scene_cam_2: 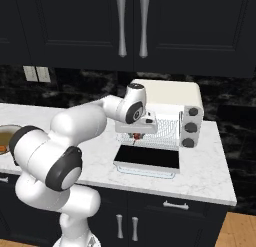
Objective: Pick up the kebab skewer and baguette bread, and place them inside the toaster oven. Close the toaster oven door and start by setting the timer.
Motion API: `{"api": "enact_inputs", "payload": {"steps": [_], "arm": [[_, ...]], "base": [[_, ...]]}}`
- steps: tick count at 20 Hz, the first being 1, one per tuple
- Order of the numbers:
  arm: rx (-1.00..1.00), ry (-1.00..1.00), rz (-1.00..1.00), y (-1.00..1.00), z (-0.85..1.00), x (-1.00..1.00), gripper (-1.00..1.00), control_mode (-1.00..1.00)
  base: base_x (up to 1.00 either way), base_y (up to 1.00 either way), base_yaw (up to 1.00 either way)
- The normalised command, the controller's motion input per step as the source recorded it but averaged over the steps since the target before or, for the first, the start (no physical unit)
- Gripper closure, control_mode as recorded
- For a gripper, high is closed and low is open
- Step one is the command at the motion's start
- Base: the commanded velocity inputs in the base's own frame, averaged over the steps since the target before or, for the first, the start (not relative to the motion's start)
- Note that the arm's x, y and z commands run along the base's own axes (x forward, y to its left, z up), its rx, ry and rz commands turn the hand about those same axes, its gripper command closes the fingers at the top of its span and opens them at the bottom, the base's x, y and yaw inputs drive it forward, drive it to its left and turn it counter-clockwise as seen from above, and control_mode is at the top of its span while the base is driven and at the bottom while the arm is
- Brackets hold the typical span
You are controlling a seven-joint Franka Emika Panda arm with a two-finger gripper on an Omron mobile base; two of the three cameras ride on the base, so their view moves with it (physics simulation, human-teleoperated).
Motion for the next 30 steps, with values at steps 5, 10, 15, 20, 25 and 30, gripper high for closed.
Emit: {"api": "enact_inputs", "payload": {"steps": [5,10,15,20,25,30], "arm": [[0.00,-0.03,0.00,-0.01,0.00,0.00,-1.00,-1.00],[0.00,-0.03,0.00,0.00,0.09,-0.02,-1.00,-1.00],[0.00,-0.06,0.00,0.31,0.59,-0.47,-1.00,-1.00],[-0.03,0.00,-0.02,0.92,0.22,-0.93,-1.00,-1.00],[-0.07,0.00,0.00,1.00,0.03,-0.90,-1.00,-1.00],[-0.16,0.00,0.07,1.00,0.09,-0.41,-1.00,-1.00]], "base": [[0.00,0.00,0.00],[0.00,0.00,0.00],[0.00,0.00,0.00],[0.00,0.00,0.00],[0.00,0.00,0.00],[0.00,0.00,0.00]]}}
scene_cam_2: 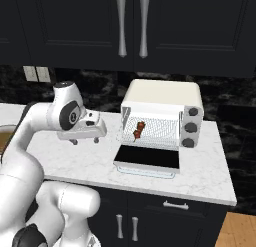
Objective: Pick up the kebab skewer and baguette bread, and place them inside the toaster oven. Close the toaster oven door and start by setting the timer.
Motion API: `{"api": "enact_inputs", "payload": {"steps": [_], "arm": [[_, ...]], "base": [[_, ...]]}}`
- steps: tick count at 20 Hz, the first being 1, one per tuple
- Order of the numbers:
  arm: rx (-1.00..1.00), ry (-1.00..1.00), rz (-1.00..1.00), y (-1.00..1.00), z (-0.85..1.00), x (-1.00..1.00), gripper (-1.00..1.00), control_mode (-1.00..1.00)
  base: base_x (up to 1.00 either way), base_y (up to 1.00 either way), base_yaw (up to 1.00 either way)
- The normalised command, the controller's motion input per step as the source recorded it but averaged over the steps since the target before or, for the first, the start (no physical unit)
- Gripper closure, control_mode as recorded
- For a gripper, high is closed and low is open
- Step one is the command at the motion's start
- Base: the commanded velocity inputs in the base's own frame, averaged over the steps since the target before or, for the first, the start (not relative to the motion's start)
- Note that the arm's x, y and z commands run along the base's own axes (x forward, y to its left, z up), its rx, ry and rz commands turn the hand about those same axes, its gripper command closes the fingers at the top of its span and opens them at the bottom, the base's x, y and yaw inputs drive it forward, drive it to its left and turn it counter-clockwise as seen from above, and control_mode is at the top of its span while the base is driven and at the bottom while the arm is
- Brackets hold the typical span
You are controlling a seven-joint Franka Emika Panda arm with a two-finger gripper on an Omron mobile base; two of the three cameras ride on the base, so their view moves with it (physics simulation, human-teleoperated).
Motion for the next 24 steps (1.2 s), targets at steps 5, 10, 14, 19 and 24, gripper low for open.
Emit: {"api": "enact_inputs", "payload": {"steps": [5,10,14,19,24], "arm": [[-0.12,0.00,0.26,1.00,0.13,-0.24,-1.00,-1.00],[-0.09,0.00,0.33,1.00,0.15,-0.15,-1.00,-1.00],[-0.07,0.00,0.33,1.00,0.07,-0.09,-1.00,-1.00],[-0.01,0.00,0.29,1.00,0.00,-0.02,-1.00,-1.00],[0.01,0.00,0.21,1.00,-0.02,0.05,-1.00,-1.00]], "base": [[0.00,0.00,0.00],[0.00,0.00,0.00],[0.00,0.00,0.00],[0.00,0.00,0.00],[0.00,0.00,0.00]]}}
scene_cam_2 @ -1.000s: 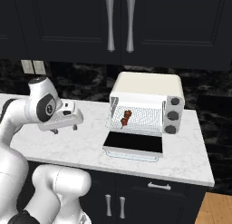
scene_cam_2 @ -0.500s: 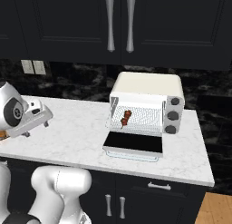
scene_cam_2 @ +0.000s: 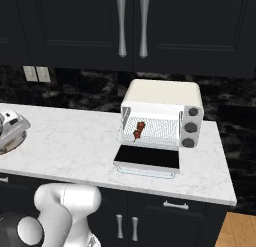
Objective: Pick up the kebab skewer and baguette bread, and place them inside the toaster oven. Close the toaster oven door and start by setting the timer.
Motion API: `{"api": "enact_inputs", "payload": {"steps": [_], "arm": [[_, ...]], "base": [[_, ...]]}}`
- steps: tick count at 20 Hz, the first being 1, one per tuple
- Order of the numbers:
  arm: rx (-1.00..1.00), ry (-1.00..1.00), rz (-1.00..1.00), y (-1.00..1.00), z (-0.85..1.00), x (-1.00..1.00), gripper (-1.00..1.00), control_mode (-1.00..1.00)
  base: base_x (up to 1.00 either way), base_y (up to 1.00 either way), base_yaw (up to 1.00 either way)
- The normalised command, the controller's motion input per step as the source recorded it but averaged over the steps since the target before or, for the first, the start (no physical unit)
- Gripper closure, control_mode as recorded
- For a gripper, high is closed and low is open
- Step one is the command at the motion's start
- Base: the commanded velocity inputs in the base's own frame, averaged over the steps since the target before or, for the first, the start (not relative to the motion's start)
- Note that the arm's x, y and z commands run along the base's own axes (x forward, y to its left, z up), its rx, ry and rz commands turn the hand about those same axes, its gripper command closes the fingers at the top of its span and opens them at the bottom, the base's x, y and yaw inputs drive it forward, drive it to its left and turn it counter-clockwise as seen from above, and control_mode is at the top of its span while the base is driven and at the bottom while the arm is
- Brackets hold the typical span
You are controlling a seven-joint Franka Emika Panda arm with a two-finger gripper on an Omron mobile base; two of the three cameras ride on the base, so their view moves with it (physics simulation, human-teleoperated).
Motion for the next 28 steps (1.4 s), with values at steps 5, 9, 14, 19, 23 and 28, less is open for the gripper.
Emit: {"api": "enact_inputs", "payload": {"steps": [5,9,14,19,23,28], "arm": [[0.05,0.02,0.19,1.00,-0.05,0.28,-1.00,-1.00],[0.07,0.07,0.17,1.00,-0.13,0.38,-1.00,-1.00],[0.08,0.01,0.15,0.98,-0.49,0.21,-1.00,-1.00],[-0.02,0.04,0.07,0.77,-0.30,0.05,-1.00,-1.00],[-0.09,0.10,0.00,0.34,-0.08,0.22,-1.00,-1.00],[-0.12,0.13,0.00,0.07,-0.10,0.14,-1.00,-1.00]], "base": [[0.00,0.00,0.00],[0.00,0.00,0.00],[0.00,0.00,0.00],[0.00,0.00,0.00],[0.00,0.00,0.00],[0.00,0.00,0.00]]}}
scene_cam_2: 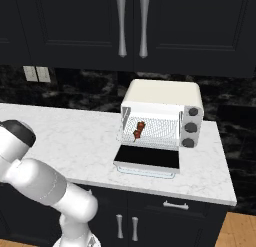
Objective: Pick up the kebab skewer and baguette bread, and place them inside the toaster oven. Close the toaster oven door and start by setting the timer.
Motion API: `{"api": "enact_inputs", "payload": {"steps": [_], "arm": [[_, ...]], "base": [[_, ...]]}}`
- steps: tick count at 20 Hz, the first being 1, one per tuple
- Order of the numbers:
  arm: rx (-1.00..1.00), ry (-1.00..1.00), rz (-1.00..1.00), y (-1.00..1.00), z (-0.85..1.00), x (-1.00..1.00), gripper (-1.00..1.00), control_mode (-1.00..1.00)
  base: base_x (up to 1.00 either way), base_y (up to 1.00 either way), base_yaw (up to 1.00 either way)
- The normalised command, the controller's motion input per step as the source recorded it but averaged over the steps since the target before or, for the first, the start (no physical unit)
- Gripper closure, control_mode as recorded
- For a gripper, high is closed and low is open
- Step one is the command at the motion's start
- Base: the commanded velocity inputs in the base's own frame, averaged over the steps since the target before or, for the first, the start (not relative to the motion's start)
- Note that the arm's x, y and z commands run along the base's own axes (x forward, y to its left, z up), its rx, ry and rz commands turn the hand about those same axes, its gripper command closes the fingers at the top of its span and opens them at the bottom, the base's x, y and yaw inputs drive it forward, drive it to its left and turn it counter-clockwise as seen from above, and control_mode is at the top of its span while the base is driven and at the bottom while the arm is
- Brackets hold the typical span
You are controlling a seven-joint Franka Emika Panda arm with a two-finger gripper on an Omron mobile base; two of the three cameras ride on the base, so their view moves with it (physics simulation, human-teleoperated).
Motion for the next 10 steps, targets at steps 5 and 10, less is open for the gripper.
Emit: {"api": "enact_inputs", "payload": {"steps": [5,10], "arm": [[-0.08,0.05,0.01,0.00,-0.27,0.24,-1.00,-1.00],[-0.02,-0.01,0.04,0.04,-0.42,0.43,-1.00,-1.00]], "base": [[0.00,0.00,0.00],[0.00,0.00,0.00]]}}
